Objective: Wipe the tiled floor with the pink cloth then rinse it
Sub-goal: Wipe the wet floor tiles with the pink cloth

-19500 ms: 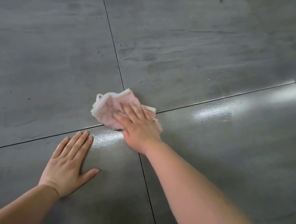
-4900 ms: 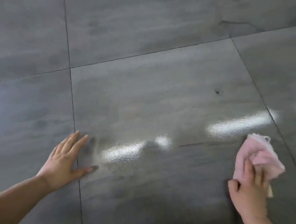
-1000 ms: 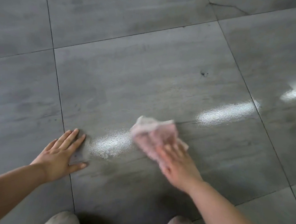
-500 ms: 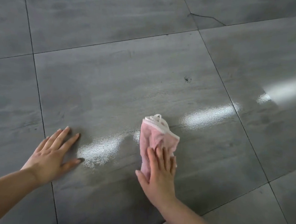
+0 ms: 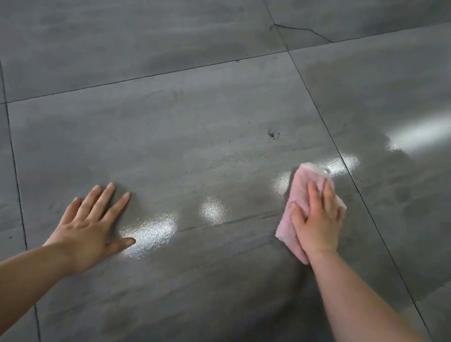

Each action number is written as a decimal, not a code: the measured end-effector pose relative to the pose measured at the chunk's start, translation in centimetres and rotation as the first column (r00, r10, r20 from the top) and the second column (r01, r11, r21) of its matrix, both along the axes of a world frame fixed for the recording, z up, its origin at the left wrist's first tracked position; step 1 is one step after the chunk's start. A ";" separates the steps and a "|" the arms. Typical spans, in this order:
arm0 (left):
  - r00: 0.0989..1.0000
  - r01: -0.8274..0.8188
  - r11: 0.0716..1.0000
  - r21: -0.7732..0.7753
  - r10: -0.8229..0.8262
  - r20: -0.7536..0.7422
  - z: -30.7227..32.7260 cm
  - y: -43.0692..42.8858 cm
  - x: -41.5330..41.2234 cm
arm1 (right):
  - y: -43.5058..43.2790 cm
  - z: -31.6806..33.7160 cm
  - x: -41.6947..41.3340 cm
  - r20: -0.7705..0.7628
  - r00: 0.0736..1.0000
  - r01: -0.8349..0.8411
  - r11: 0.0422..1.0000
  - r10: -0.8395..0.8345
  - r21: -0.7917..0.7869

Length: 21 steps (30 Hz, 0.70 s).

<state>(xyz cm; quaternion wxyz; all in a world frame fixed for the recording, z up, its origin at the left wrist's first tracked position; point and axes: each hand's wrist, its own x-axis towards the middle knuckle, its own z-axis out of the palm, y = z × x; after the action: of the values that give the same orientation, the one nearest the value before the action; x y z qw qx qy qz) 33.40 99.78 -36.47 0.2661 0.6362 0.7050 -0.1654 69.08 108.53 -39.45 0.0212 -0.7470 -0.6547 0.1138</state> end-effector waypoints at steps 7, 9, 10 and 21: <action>0.998 0.026 0.997 0.070 -0.029 0.052 -1.2 0.0 -1.2 | 1.8 0.5 -9.0 -0.090 0.973 0.203 0.975 -0.211 -0.090; 0.993 0.112 0.993 -0.020 -0.113 -0.043 -1.2 0.0 -1.6 | 0.0 -0.4 -13.3 -0.044 0.989 -0.141 0.988 0.138 -0.066; 0.992 0.120 0.992 -0.047 -0.121 -0.033 -1.4 0.1 -1.7 | -0.9 -0.8 -15.1 -0.008 0.949 -0.317 0.948 0.316 -0.024; 0.996 0.087 0.992 0.087 -0.089 0.019 -1.3 -0.5 -2.8 | 4.0 0.0 -6.3 -0.035 0.977 -0.212 0.977 0.211 -0.010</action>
<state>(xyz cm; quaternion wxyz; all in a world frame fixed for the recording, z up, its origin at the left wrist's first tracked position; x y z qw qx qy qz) 30.58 99.24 -37.77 0.2391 0.6795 0.6795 -0.1391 62.75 112.49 -39.40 0.0150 -0.6713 -0.7291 0.1324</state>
